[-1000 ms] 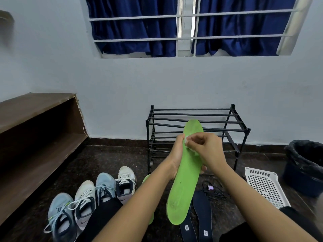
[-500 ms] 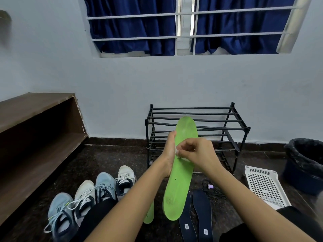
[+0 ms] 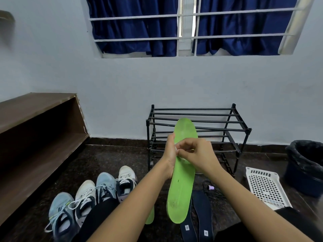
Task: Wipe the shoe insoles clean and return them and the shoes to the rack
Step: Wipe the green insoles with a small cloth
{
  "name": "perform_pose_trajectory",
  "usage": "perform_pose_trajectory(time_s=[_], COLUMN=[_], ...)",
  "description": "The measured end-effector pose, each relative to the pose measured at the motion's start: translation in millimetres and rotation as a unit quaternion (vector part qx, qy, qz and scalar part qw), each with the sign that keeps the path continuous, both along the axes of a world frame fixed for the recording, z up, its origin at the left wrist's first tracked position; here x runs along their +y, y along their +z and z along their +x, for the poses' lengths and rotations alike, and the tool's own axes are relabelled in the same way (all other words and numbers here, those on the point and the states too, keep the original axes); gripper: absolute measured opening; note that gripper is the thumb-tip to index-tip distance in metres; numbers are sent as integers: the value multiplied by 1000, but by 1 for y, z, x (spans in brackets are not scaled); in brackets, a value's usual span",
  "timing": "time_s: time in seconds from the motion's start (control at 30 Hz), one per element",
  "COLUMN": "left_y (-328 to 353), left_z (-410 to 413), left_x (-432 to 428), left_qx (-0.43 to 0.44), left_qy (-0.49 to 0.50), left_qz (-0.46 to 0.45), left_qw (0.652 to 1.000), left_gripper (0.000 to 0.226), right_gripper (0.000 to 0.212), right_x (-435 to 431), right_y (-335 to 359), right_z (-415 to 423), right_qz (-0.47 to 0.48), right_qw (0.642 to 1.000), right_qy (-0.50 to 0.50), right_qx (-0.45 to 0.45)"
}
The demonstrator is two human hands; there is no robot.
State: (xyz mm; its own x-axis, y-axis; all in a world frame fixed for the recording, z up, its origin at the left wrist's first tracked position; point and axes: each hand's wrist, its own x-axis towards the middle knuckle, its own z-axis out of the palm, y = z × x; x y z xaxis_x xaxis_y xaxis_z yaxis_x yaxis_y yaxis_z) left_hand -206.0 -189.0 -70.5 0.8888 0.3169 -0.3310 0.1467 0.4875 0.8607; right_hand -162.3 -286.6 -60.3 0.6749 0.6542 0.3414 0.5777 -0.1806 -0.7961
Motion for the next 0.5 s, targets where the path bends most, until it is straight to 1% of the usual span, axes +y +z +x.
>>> perform_pose_trajectory(time_s=[0.1, 0.23, 0.3, 0.37, 0.43, 0.5], left_y=[-2, 2, 4, 0, -1, 0], left_z=[-1, -3, -5, -4, -3, -3], left_x=[-1, -10, -18, -20, -19, -15], left_qx=[6, -3, 4, 12, 16, 13], left_qy=[-5, -58, -104, -130, -127, -108], left_qz=[5, 26, 43, 51, 51, 45], left_qw=[1000, 998, 994, 990, 991, 993], left_gripper=[68, 63, 69, 75, 75, 71], right_gripper=[9, 6, 4, 7, 8, 6], right_x=[-1, -1, -3, -4, -4, -3], right_y=[-3, -4, -3, -3, -4, -4], right_z=[0, 8, 15, 18, 17, 12], right_qz=[5, 53, 82, 85, 70, 67], right_qw=[1000, 995, 989, 986, 987, 989], right_qy=[-7, -79, -121, -143, -142, -128], right_qx=[6, 17, 17, 5, -16, -11])
